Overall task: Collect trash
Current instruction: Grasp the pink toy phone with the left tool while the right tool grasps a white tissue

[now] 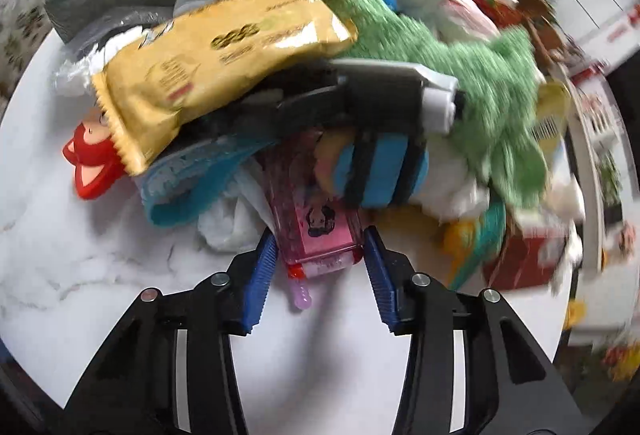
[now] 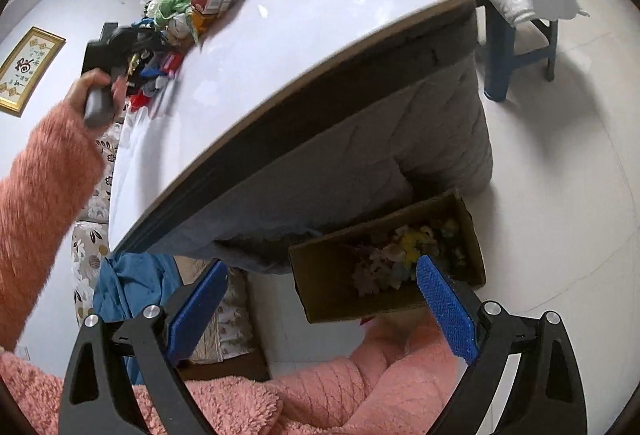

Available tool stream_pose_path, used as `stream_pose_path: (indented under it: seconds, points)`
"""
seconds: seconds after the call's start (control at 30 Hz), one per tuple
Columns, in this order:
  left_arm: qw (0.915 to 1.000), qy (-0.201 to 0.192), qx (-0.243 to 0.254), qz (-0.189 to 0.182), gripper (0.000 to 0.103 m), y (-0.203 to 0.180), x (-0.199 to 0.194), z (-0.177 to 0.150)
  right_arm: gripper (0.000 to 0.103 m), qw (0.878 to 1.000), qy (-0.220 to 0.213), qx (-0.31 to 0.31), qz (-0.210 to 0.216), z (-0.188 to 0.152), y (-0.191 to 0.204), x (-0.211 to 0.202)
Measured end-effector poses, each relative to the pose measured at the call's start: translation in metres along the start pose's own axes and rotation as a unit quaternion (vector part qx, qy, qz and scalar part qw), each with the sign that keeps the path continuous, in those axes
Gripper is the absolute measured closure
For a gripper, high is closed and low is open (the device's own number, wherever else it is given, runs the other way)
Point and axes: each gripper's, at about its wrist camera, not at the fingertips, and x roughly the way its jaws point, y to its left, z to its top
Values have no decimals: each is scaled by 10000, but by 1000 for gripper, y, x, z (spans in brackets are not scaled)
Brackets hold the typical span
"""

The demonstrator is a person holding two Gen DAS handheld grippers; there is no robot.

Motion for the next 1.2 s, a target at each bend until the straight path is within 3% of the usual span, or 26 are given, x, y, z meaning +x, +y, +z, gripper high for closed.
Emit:
stream_pose_path:
  seconds: [0.23,0.4,0.57,0.77,0.83,0.93,1.2]
  points:
    - [9972,26,466,-589,62,35,-36,-60,9,9983,7,-573,139,33,34,9]
    - [9955,254,560,-720,62,62,-44,-108,9,9946,110,-1013,219,57,66,23]
    - [9952,169,729,-632,61,66,-43,-115,9,9899,115,-1394,226,79,99,35]
    - [9964,-23,739,-417,47,50,-37,-107,9,9875,-94,-1544,312,106,129,34]
    - [9960,-12,766,-468,50,45,-33,-100,9,9866,-164,-1592,303,110,134,32]
    - [9926,108,707,-981,62,50,-39,-101,9,9863,-229,-1599,333,115,138,29]
    - [9824,52,532,-1789,62,92,-88,-124,9,9893,-126,-1374,473,127,144,43]
